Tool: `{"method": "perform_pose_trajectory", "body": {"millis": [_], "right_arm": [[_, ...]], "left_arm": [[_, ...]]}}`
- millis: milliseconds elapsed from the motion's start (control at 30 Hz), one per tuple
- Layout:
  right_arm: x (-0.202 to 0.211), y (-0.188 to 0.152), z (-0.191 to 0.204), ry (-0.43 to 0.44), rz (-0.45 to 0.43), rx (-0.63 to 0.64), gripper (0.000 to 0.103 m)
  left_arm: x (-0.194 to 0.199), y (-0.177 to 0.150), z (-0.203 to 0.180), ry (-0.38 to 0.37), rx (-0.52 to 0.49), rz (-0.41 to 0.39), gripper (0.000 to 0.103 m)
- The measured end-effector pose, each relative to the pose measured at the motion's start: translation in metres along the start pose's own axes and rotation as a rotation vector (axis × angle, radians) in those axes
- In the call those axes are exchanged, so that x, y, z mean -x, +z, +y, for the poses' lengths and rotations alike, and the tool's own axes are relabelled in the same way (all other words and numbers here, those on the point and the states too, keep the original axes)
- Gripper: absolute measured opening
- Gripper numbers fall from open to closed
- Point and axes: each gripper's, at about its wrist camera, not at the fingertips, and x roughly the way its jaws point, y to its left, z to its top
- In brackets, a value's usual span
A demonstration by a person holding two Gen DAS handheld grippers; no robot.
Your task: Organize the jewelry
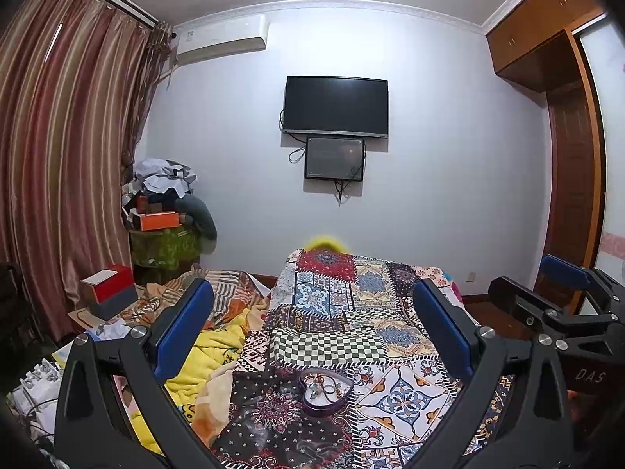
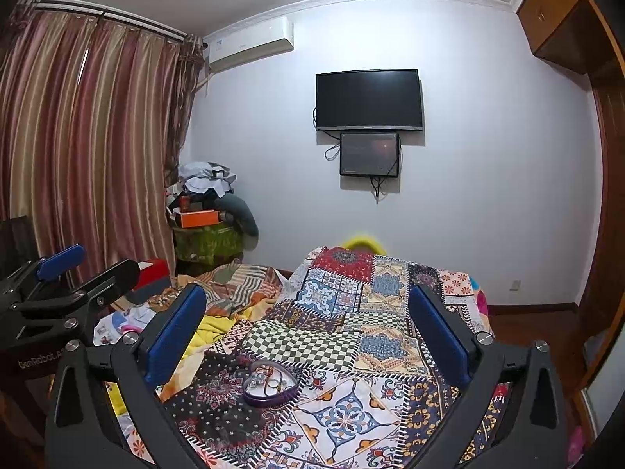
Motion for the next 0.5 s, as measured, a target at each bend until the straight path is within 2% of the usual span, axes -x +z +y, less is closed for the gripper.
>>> {"method": "perform_pose_trajectory", "body": {"millis": [500], "right_arm": [[-0.002,-0.0015,-0.0049,-0.006,0.013,-0.013,0.103]], "left_arm": [[0.0006,-0.0007,0.0019,-0.02,0.022,0.008,0.102]]}}
